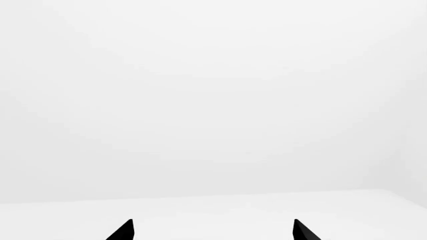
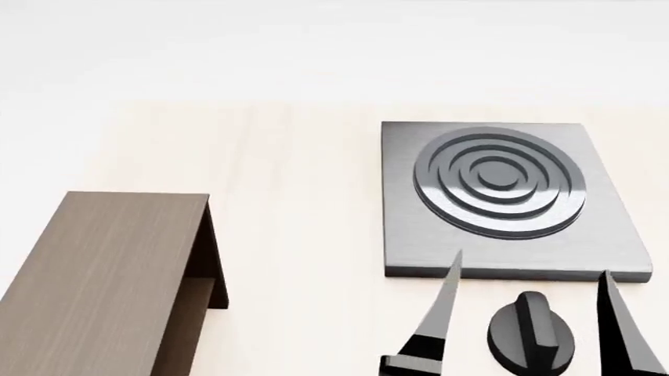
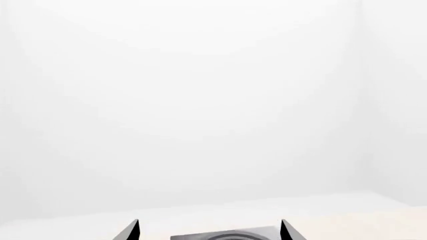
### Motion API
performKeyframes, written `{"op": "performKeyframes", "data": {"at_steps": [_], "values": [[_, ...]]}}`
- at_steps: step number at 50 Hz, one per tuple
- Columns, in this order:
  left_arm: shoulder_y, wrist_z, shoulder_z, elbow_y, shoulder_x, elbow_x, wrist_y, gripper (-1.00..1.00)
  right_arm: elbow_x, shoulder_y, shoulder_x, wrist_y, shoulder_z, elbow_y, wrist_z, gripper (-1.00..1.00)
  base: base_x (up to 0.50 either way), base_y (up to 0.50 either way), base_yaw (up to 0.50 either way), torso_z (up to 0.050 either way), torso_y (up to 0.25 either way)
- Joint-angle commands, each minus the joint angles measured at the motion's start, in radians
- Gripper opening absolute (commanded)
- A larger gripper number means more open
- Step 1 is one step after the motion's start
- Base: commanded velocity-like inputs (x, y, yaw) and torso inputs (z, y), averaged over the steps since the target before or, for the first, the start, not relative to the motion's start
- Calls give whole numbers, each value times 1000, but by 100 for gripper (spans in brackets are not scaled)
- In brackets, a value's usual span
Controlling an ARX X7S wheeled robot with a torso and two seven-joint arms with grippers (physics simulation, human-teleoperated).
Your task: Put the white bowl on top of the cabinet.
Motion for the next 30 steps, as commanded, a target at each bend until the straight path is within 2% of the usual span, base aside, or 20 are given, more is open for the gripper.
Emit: {"op": "performKeyframes", "data": {"at_steps": [1, 8, 14, 24, 30], "values": [[2, -3, 3, -2, -3, -3, 2, 100, 308, 193, 249, 22, -107, -23, 347, 100, 0, 0, 0, 0, 0], [3, -5, 8, -3, -4, -2, 3, 100, 435, 321, 389, -43, -232, -23, 504, 100, 0, 0, 0, 0, 0], [4, -4, 9, -6, -4, -3, 7, 100, 551, 542, 585, -211, -481, -24, 692, 100, 0, 0, 0, 0, 0], [0, -5, 17, -17, -6, -1, 11, 100, 655, 743, 751, -354, -663, -23, 817, 100, 0, 0, 0, 0, 0], [-3, -6, 20, -20, -9, -2, 12, 100, 648, 762, 815, -434, -724, -22, 847, 100, 0, 0, 0, 0, 0]]}}
